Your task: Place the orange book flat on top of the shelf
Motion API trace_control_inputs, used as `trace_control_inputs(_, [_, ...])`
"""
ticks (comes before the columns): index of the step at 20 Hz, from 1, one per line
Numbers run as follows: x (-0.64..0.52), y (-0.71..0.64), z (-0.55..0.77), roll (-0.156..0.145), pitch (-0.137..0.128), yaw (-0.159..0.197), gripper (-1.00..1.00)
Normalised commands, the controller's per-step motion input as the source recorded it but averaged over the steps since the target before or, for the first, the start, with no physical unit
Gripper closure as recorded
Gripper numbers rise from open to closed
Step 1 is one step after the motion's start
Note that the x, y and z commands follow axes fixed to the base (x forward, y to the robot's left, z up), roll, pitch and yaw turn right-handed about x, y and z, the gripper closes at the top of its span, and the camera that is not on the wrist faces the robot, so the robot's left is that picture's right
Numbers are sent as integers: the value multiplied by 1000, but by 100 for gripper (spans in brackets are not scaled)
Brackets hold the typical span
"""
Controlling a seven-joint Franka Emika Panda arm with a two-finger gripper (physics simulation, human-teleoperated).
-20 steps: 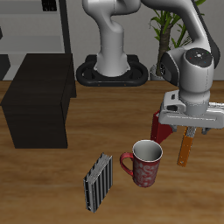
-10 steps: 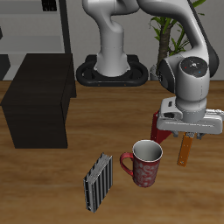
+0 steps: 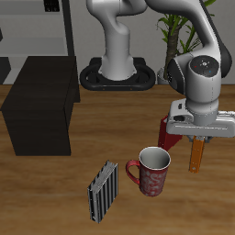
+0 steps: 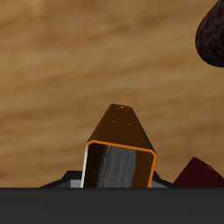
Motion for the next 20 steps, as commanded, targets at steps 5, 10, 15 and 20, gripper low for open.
trace_control_inputs(5, [-98, 18, 395, 21, -27, 21, 100])
trace_control_inputs(10, [-130, -122, 291, 32, 10, 15, 100])
trace_control_inputs(15, [-206, -321, 477, -8, 14, 6, 100])
trace_control_inputs(20, [-309, -228, 585, -1, -19, 10, 100])
